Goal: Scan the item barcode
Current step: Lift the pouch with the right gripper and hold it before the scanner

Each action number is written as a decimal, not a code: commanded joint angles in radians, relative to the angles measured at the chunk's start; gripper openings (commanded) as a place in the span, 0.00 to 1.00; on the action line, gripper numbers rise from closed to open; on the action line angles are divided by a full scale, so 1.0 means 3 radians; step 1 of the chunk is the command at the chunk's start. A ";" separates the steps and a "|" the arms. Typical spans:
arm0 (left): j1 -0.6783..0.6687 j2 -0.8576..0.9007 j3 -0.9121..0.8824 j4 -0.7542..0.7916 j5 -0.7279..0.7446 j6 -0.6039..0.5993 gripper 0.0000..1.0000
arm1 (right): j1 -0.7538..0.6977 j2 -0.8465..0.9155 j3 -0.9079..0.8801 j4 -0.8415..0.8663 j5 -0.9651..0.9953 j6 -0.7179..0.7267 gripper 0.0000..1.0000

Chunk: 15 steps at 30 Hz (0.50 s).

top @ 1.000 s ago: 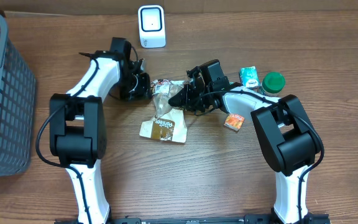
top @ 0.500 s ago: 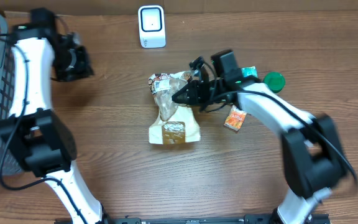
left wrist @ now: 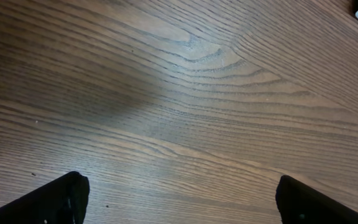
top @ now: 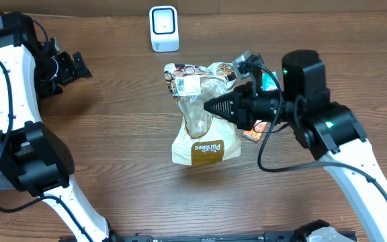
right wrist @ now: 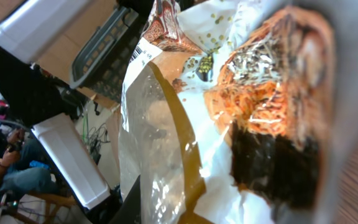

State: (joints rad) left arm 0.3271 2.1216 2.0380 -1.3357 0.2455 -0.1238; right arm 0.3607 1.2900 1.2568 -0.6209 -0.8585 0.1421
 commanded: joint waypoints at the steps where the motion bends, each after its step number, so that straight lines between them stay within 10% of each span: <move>1: -0.0003 -0.0055 0.0032 0.0005 -0.0032 0.0015 1.00 | -0.0003 -0.0025 0.0070 -0.0084 0.0262 0.0136 0.04; 15: -0.0006 -0.0055 0.0032 0.0005 -0.0032 0.0015 1.00 | 0.0277 0.0727 0.1509 -0.0635 0.2684 -0.0596 0.04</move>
State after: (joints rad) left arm 0.3271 2.1216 2.0380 -1.3354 0.2451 -0.1234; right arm 0.4042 1.4384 1.6096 -0.8326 -0.3748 0.0830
